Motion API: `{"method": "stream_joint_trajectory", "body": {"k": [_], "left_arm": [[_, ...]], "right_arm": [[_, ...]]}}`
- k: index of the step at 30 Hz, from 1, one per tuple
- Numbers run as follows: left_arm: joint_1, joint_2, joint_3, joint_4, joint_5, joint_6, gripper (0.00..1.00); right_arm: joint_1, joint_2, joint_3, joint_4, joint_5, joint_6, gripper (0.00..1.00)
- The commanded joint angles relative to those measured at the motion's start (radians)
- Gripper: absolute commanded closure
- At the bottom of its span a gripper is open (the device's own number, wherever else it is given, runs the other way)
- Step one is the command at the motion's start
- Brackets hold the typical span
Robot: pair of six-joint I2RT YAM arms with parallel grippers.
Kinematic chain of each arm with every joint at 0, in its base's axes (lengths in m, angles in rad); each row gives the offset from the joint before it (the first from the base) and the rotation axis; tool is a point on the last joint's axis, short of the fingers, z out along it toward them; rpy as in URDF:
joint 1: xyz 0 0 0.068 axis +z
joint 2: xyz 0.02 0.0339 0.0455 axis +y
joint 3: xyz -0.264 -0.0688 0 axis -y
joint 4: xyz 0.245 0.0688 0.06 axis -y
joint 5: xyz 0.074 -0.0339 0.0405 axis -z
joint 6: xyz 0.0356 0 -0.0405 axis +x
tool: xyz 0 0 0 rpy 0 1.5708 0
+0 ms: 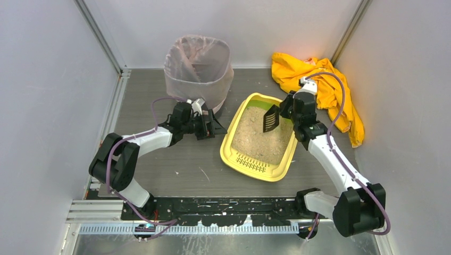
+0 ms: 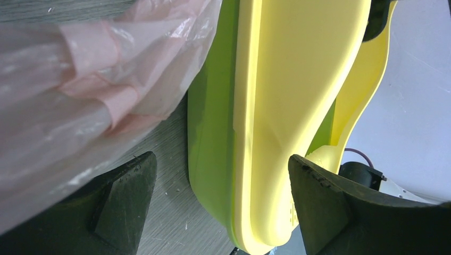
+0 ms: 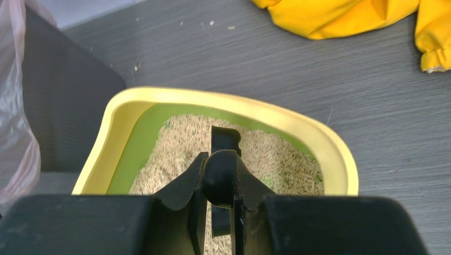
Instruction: Clean the litter box
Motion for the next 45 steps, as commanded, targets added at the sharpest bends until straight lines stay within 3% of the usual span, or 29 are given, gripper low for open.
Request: {"method": "stream_joint_trajectory", "body": {"k": [1,24,32,45], "left_arm": [[-0.002,0.001,0.022,0.053,0.022,0.013,0.08],[-0.002,-0.011,0.021,0.042,0.02,0.018,0.08],[-0.002,-0.006,0.02,0.045,0.019,0.015,0.08],[-0.002,-0.004,0.02,0.053,0.022,0.01,0.08]], "right_arm": [[-0.028,0.019,0.028,0.152,-0.049,0.034,0.99],[-0.038,0.192,-0.104,0.373,-0.231,0.157,0.99],[-0.046,0.168,-0.248,0.544,-0.397,0.333,0.99],[-0.051,0.038,-0.302,0.553,-0.456,0.417,0.99]]}}
